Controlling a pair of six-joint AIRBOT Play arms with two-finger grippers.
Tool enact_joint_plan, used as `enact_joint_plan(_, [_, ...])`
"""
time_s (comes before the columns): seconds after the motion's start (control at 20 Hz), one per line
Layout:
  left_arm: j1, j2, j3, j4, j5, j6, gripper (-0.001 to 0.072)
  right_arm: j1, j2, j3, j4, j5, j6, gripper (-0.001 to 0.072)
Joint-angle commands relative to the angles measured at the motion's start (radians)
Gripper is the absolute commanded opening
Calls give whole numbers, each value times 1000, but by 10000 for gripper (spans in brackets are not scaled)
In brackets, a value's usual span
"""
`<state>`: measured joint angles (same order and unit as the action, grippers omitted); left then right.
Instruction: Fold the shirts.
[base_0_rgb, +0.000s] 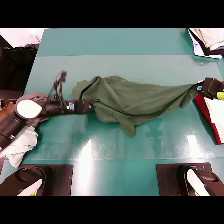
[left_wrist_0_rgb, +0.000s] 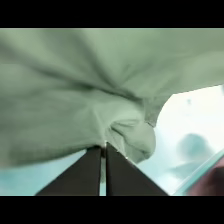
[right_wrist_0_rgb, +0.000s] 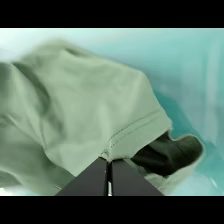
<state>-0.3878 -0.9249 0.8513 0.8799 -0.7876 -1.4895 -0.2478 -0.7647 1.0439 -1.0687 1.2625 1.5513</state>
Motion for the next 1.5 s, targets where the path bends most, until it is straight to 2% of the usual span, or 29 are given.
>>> enact_joint_plan(0.0, [0, 3, 246, 422, -276, -5, 26, 1, -62, -5, -69, 155, 10, 16])
enact_joint_plan(0.1, [8, 3, 269, 604, -376, -8, 25, 0, -103, -78, -87, 144, 9, 16])
enact_joint_plan(0.2, [56, 2, 248, 601, -418, -5, 25, 0, -146, -143, -84, 123, -2, 18])
enact_joint_plan(0.35, [109, 2, 216, 597, -408, -6, 26, 0, -205, -200, -85, 72, -51, 36])
enact_joint_plan(0.4, [112, 2, 216, 594, -409, -6, 26, -2, -224, -205, -85, 72, -109, 246])
enact_joint_plan(0.45, [112, 2, 216, 592, -409, -3, 26, -5, -242, -203, -85, 89, -141, 497])
enact_joint_plan(0.5, [112, 2, 216, 585, -411, -3, 26, -14, -255, -204, -85, 120, -149, 522])
enact_joint_plan(0.6, [112, 2, 216, 582, -414, -3, 26, -42, -251, -229, -85, 174, -202, 521])
enact_joint_plan(0.8, [112, 2, 216, 554, -412, -3, 26, -125, -124, -402, -88, 182, -245, 522])
enact_joint_plan(1.05, [112, 2, 216, 510, -392, -3, 26, -197, 20, -621, -104, 149, -228, 511])
enact_joint_plan(1.2, [112, 2, 216, 504, -399, -2, 26, -197, -11, -560, -136, 154, -209, 506])
enact_joint_plan(1.35, [112, 2, 216, 503, -403, -2, 26, -196, -133, -526, -131, 182, -209, 450])
enact_joint_plan(1.45, [112, 2, 216, 503, -404, -2, 27, -196, -209, -526, -129, 183, -210, 450])
